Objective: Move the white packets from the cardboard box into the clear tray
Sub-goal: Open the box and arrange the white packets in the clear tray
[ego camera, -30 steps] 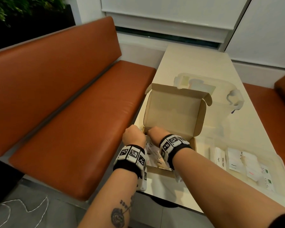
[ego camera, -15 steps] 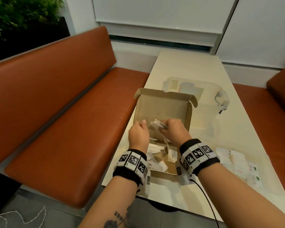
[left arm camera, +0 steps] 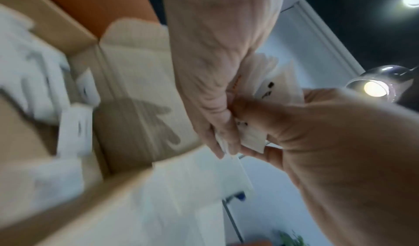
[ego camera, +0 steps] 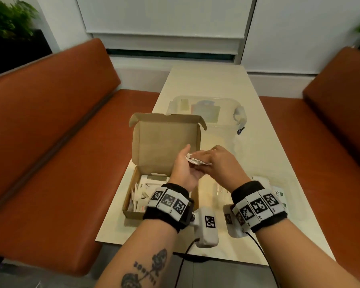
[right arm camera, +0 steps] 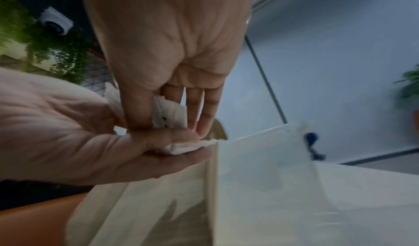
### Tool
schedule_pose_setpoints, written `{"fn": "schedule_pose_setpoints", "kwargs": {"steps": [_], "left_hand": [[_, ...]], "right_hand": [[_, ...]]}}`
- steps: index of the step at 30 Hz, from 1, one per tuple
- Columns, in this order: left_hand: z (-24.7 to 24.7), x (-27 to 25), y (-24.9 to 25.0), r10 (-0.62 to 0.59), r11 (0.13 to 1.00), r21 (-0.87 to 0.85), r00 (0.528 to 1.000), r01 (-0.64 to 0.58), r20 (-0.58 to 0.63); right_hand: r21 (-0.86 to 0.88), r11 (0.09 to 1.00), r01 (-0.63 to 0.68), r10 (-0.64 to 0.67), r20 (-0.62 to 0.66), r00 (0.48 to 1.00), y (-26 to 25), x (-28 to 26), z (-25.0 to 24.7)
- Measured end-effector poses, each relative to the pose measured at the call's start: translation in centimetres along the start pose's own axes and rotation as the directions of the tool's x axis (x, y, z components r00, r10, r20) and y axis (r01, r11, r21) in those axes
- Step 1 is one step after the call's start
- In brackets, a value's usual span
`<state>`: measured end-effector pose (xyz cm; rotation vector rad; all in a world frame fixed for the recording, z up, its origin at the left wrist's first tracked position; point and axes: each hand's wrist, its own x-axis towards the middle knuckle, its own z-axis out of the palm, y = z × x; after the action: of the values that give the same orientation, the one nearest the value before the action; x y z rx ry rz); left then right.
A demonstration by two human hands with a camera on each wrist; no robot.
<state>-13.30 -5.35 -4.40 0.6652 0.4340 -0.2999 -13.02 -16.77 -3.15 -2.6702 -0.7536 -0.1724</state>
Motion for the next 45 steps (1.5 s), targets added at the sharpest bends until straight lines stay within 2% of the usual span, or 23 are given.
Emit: {"fn": "schedule_pose_setpoints", "kwargs": {"steps": [2,5,7,11,17,24,32,37,40,45], "left_hand": [[1.0,0.2,-1.5,-0.056,0.998,0.004,0.997,0.056,0.053],[2.5,0.5,-4.0,-0.137,0.99,0.038,0.989,0.135,0.061],[2.9,1.1,-5.6,-0.154,0.986,0.068,0.987,0.15,0.049],[4.0,2.4,-8.5,-0.157,0.979,0.128,0.988,0.155,0.006],[5.8,3.6,-10.8,-0.154,0.985,0.058,0.983,0.16,-0.099],[6.9,4.1,-12.1,-0.143,0.988,0.037,0.981,0.149,-0.132],[7.0,4.5,-12.5,-0.024,0.999,-0.035,0.979,0.017,-0.202],[7.6,4.5,-13.0,-0.002,0.997,-0.077,0.991,-0.009,-0.135],[7.7,4.7,-12.8,-0.004,0.992,-0.13,0.994,-0.01,-0.105],[7.6,4.6,-12.5,-0.007,1.0,0.003,1.0,0.007,-0.003]], "right_hand": [[-0.034,0.998,-0.044,0.044,0.004,0.999,1.9,-1.2,-0.4],[0.16,0.959,-0.232,0.222,0.081,0.972,4.3,-3.3,-1.1],[0.185,0.94,-0.287,0.26,0.159,0.952,5.4,-4.4,-1.4],[0.194,0.941,-0.279,0.247,0.173,0.953,7.9,-6.5,-1.9],[0.267,0.927,-0.262,0.251,0.075,0.965,10.5,-8.1,-1.9],[0.266,0.947,-0.179,0.191,-0.018,0.981,12.2,-9.1,-1.3],[0.299,0.945,-0.13,0.168,-0.105,0.98,12.7,-9.5,-1.5],[0.204,0.956,-0.21,0.225,-0.054,0.973,12.0,-8.5,-0.6],[0.231,0.941,-0.248,0.272,-0.08,0.959,11.0,-7.7,-0.3],[0.187,0.93,-0.316,0.329,-0.046,0.943,10.2,-6.5,0.1]]}}
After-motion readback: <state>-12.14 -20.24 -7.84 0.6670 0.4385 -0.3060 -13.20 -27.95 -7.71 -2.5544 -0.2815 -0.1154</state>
